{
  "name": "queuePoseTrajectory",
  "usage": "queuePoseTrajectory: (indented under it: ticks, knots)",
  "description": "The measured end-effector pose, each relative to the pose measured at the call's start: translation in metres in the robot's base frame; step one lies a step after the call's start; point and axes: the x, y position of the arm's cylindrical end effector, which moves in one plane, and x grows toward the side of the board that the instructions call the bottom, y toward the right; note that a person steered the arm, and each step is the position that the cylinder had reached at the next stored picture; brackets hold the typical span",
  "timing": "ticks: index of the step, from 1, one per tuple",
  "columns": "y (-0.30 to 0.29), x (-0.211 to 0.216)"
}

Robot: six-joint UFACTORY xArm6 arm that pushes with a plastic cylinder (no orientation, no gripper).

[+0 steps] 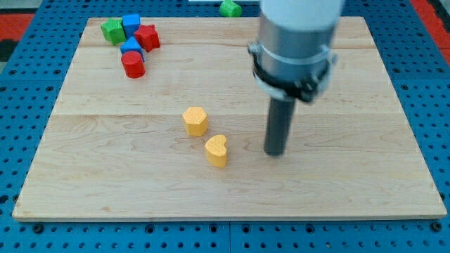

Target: Move the yellow heart below to the red circle

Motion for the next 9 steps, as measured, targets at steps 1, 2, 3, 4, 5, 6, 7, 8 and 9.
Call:
queuePoseTrajectory:
  ticks: [1, 2, 3, 4, 5, 6, 7, 8, 9]
  knots:
    - [-0.054, 0.008]
    - [-0.11, -0.017]
    - [-0.117, -0.065]
    - [-0.129, -0.104]
    - [-0.153, -0.135]
    - [-0.146, -0.16]
    - [-0.114, -0.158]
    - [-0.155, -0.173]
    - [-0.215, -0.216]
